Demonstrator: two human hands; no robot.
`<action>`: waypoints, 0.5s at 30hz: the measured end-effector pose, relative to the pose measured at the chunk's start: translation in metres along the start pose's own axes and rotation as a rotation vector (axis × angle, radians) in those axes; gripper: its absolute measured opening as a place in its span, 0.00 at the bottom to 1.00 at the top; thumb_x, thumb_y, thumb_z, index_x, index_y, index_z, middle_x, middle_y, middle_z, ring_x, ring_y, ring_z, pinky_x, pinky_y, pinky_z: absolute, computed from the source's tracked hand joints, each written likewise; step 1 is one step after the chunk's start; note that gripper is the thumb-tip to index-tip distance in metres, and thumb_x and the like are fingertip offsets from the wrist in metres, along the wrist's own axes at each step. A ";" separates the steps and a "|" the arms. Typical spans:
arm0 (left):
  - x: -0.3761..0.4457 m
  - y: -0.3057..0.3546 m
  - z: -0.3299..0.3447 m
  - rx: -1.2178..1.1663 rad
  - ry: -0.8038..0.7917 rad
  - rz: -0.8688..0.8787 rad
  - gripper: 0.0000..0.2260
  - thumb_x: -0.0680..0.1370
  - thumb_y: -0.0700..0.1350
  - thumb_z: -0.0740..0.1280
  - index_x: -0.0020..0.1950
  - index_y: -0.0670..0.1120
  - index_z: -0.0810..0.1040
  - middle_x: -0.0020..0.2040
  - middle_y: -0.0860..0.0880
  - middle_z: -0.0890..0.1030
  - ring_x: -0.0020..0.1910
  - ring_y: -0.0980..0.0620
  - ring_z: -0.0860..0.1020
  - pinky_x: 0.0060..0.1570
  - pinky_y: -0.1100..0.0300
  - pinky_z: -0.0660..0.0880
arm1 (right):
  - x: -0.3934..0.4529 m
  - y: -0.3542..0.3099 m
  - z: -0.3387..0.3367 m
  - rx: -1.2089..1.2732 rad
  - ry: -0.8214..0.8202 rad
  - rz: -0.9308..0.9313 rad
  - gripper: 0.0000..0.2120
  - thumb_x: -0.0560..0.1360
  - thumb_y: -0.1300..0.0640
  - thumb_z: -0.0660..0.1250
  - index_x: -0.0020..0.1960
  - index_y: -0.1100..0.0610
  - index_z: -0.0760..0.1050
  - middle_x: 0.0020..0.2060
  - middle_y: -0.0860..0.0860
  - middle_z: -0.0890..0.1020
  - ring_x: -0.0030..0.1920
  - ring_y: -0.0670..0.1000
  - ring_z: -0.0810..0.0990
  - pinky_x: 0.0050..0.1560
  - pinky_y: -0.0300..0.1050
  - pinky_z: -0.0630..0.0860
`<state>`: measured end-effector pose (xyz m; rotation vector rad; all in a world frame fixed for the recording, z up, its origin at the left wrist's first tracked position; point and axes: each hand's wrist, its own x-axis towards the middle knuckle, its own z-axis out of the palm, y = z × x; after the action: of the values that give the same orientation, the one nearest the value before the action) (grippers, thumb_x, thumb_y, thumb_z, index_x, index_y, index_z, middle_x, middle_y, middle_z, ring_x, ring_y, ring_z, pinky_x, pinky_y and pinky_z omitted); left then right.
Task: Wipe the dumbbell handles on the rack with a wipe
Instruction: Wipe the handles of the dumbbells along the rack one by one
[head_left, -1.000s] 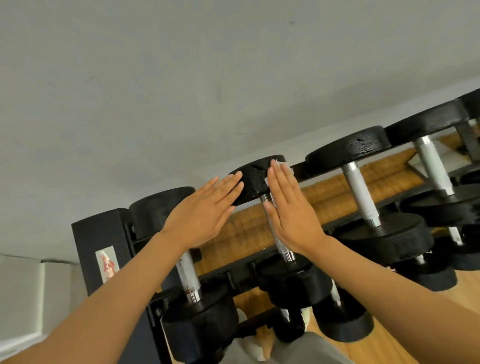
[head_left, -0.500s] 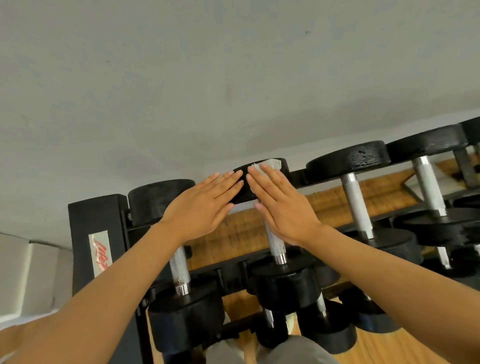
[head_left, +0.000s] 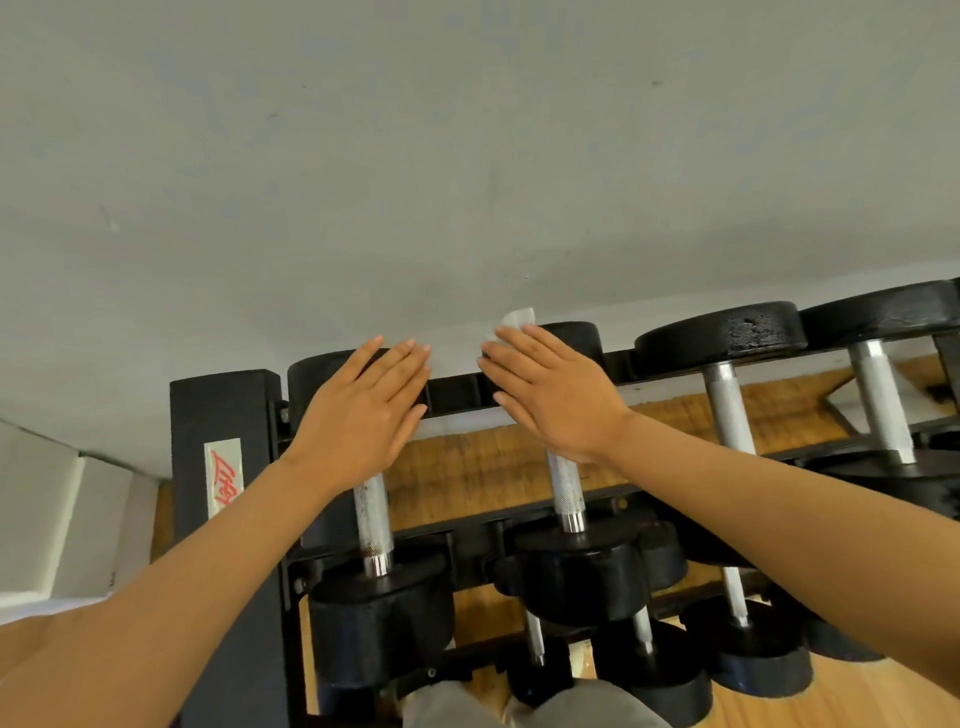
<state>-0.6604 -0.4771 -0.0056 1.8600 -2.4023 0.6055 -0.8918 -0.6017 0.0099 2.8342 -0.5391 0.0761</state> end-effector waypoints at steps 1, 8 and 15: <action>-0.002 0.000 0.000 0.007 0.010 0.002 0.22 0.83 0.50 0.53 0.69 0.39 0.75 0.71 0.40 0.73 0.71 0.42 0.71 0.74 0.45 0.59 | 0.008 -0.003 0.000 -0.030 -0.018 0.012 0.25 0.83 0.49 0.47 0.70 0.60 0.72 0.69 0.57 0.74 0.73 0.58 0.66 0.75 0.53 0.53; -0.002 -0.001 0.006 -0.046 0.115 -0.012 0.19 0.83 0.49 0.57 0.63 0.40 0.81 0.64 0.42 0.80 0.68 0.43 0.75 0.71 0.44 0.65 | -0.049 0.009 -0.002 -0.121 -0.057 -0.177 0.26 0.83 0.49 0.47 0.78 0.59 0.56 0.77 0.57 0.58 0.78 0.57 0.51 0.77 0.53 0.46; -0.002 -0.001 0.006 -0.072 0.178 -0.023 0.18 0.82 0.48 0.58 0.61 0.40 0.82 0.62 0.42 0.81 0.66 0.44 0.76 0.72 0.45 0.65 | 0.015 -0.009 0.005 -0.149 -0.067 0.003 0.26 0.82 0.49 0.44 0.73 0.60 0.66 0.71 0.56 0.71 0.74 0.56 0.65 0.77 0.52 0.52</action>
<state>-0.6581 -0.4776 -0.0111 1.7241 -2.2569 0.6439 -0.8747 -0.5996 0.0044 2.6981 -0.5397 -0.0560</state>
